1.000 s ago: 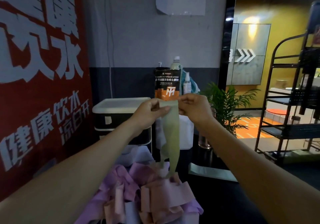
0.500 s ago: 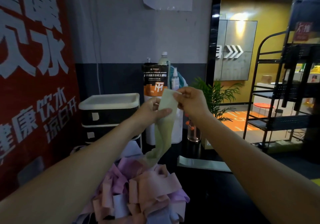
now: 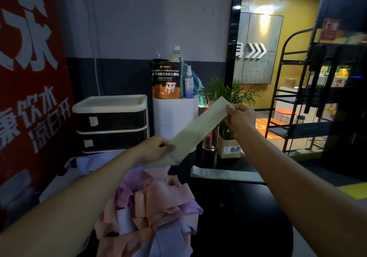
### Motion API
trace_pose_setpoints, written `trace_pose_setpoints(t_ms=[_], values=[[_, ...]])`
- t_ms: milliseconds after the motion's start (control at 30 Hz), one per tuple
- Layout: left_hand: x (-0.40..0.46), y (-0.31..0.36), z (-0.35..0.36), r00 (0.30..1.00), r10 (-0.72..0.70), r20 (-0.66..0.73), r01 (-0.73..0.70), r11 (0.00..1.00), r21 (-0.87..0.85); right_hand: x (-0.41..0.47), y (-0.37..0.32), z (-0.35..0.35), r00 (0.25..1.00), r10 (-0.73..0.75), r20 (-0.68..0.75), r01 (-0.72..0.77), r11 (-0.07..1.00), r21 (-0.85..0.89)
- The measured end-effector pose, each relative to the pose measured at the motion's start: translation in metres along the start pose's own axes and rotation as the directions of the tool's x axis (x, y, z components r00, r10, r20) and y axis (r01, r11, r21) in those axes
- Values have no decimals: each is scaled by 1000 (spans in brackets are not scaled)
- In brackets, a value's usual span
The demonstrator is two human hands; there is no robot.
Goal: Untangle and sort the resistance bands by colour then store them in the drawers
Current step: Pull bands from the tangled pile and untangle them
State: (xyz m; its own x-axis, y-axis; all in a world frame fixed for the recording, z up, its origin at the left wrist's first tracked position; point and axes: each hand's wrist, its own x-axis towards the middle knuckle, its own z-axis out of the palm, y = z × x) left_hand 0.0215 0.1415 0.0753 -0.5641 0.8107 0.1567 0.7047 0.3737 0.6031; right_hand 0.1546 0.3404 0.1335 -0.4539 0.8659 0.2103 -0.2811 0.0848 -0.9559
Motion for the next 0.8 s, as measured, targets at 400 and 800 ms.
trace_pose_setpoints(t_ms=[400,800], values=[[-12,-17,-19,993,-121,5,68,520,-851,22,33,-32,976,107,-188,-141,974,-176],[5,-29,-7,743,-393,-542,124,876,-465,14,46,-33,973,141,-180,-179,960,-213]])
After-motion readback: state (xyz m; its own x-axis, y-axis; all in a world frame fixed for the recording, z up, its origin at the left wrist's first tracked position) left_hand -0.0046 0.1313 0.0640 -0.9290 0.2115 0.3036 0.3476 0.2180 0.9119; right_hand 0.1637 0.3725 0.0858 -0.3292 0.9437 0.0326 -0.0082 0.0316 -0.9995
